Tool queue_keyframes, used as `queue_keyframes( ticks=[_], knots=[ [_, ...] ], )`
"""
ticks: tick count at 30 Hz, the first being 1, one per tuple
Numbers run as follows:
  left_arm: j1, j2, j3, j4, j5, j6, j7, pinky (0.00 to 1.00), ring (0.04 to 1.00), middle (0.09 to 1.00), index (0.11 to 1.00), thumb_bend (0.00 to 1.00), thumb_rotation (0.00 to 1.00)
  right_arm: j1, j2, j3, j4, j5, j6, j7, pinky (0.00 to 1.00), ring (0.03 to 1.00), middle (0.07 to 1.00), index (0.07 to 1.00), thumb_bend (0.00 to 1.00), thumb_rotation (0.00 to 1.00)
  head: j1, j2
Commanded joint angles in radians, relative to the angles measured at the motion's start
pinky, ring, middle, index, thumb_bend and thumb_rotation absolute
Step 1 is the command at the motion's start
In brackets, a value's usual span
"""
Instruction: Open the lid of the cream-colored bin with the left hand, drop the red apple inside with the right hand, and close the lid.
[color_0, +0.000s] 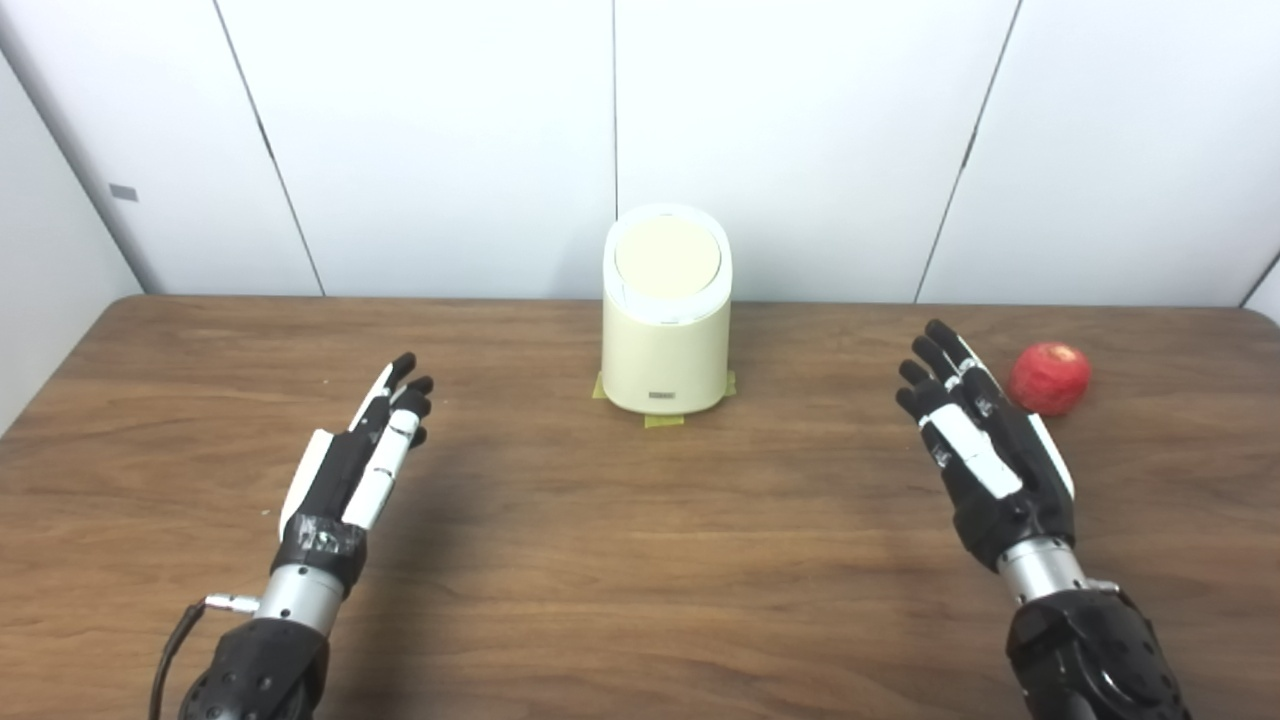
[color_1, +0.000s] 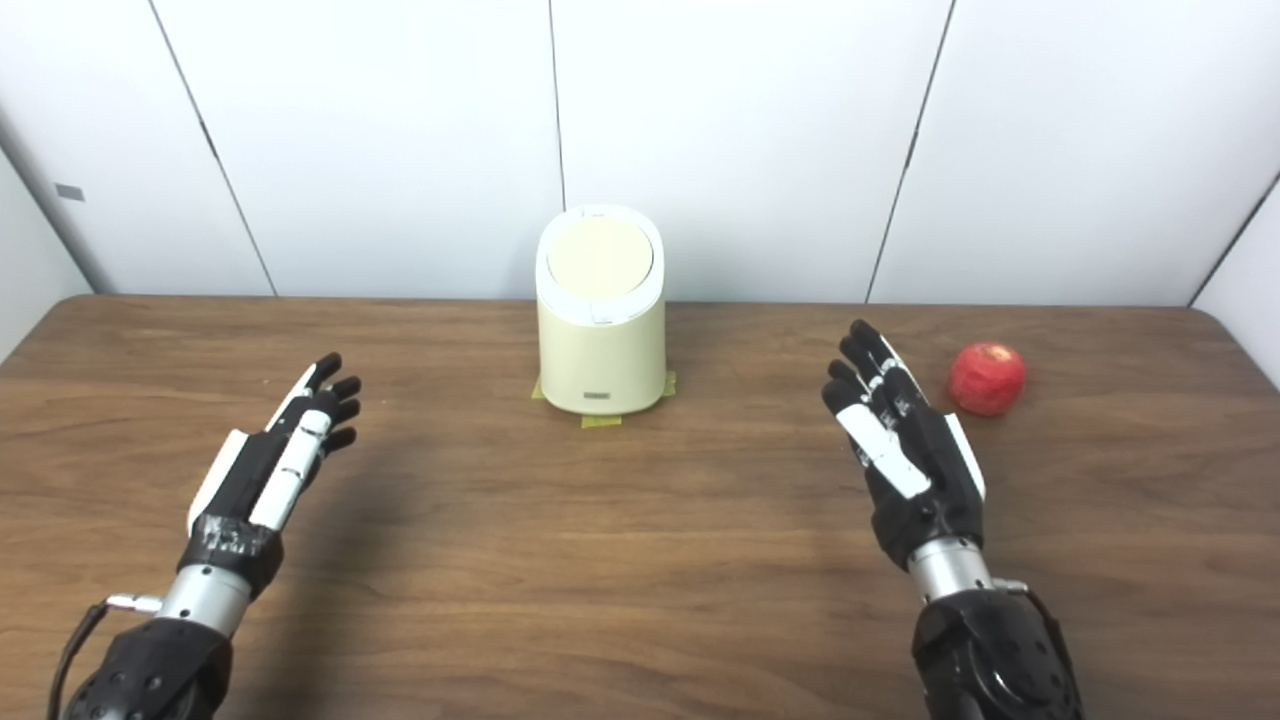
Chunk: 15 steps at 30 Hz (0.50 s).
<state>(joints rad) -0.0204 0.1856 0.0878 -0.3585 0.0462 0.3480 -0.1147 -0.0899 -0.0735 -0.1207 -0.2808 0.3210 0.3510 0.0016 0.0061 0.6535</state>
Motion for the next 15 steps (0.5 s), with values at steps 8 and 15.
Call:
queue_keyframes(
  ticks=[8,15],
  knots=[
    [-0.031,0.01,0.004,-0.032,0.002,-0.021,0.013,0.91,0.935,0.943,0.994,0.49,0.9,-0.032,-0.005,0.001,-0.037,0.004,-0.014,0.015,0.95,0.935,0.938,0.91,0.77,0.38,0.001,-0.001],
    [-0.026,0.011,0.002,-0.029,0.003,-0.031,0.011,0.89,0.928,0.94,0.989,0.49,0.9,-0.029,-0.006,0.009,-0.046,-0.009,-0.009,0.011,0.94,0.941,0.945,0.921,0.75,0.4,-0.003,-0.005]
  ],
)
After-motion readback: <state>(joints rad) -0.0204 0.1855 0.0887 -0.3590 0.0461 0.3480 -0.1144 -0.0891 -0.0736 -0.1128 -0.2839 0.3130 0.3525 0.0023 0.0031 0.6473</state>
